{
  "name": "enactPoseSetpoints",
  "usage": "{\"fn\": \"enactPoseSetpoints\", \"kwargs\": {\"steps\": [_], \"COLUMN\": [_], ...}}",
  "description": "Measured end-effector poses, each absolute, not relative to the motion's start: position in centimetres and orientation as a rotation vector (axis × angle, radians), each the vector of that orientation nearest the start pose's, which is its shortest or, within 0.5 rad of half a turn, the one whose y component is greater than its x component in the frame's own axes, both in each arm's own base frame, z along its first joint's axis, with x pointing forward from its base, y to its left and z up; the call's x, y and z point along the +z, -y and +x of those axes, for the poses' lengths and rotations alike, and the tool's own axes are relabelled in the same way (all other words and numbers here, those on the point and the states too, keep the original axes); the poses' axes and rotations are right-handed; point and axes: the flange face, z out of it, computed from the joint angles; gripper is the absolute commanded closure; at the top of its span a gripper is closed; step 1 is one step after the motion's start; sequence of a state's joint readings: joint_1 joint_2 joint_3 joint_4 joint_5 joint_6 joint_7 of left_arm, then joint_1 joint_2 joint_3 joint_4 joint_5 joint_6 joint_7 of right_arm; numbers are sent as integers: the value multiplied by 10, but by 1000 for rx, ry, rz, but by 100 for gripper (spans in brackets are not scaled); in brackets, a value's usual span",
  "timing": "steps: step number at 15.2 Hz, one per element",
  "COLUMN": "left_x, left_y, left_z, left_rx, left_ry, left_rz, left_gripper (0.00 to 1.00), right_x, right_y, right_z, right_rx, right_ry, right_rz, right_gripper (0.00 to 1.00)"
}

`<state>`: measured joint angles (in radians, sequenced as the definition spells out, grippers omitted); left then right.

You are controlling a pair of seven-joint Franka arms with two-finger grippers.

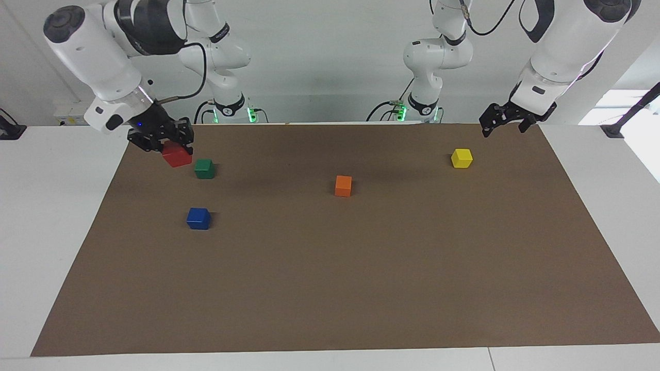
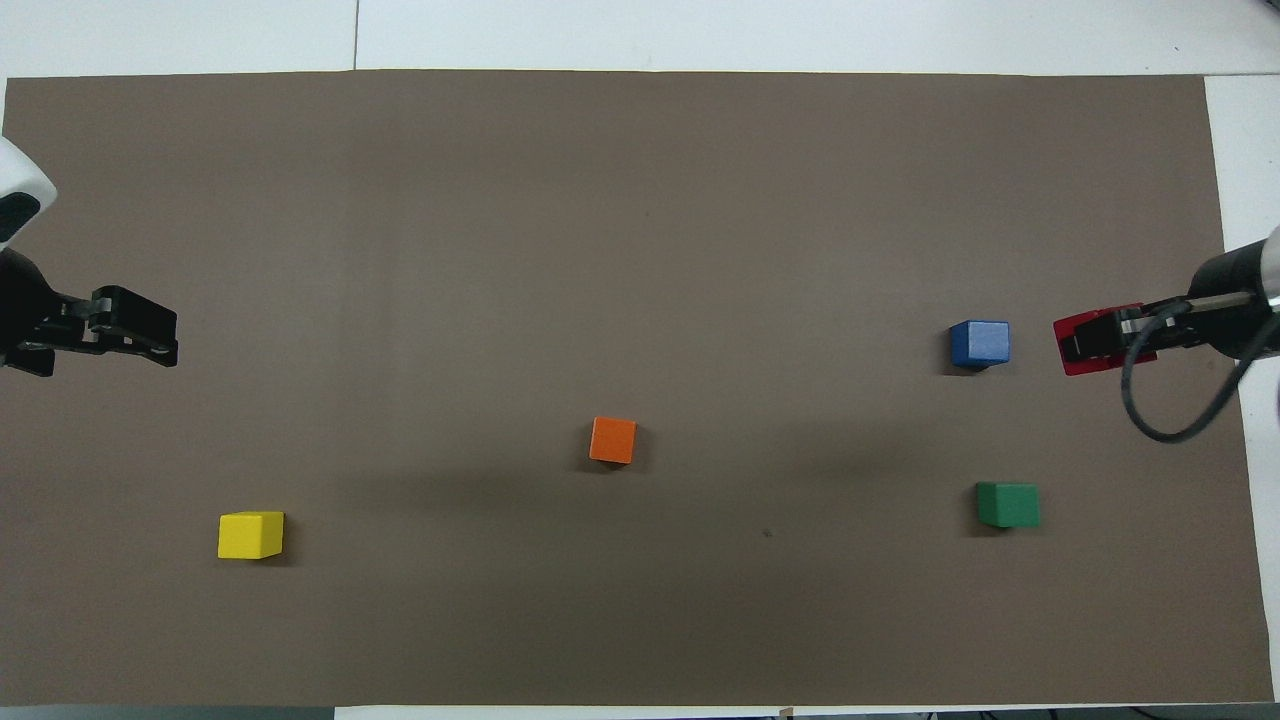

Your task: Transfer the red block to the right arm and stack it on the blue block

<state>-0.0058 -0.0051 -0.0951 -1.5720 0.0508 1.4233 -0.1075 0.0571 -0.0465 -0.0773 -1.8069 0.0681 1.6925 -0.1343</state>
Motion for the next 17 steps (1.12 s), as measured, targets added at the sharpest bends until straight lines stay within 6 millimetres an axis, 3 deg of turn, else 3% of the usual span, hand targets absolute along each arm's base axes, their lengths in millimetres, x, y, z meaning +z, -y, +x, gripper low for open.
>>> {"fn": "enactPoseSetpoints", "kwargs": {"steps": [10,17], "left_x": [612,615], "left_y": [61,63], "left_z": [537,539], "left_rx": [112,75], "left_ry": [-7,-8], "left_rz": [-3125,-3141], "left_gripper": [0,0], "right_x": [413,371], "right_y": [9,9], "right_z": [581,581], "right_rx": [43,-9], "right_ry": [-107,-207], "right_rz": [-3154,-3185], "right_gripper": [100,100]}}
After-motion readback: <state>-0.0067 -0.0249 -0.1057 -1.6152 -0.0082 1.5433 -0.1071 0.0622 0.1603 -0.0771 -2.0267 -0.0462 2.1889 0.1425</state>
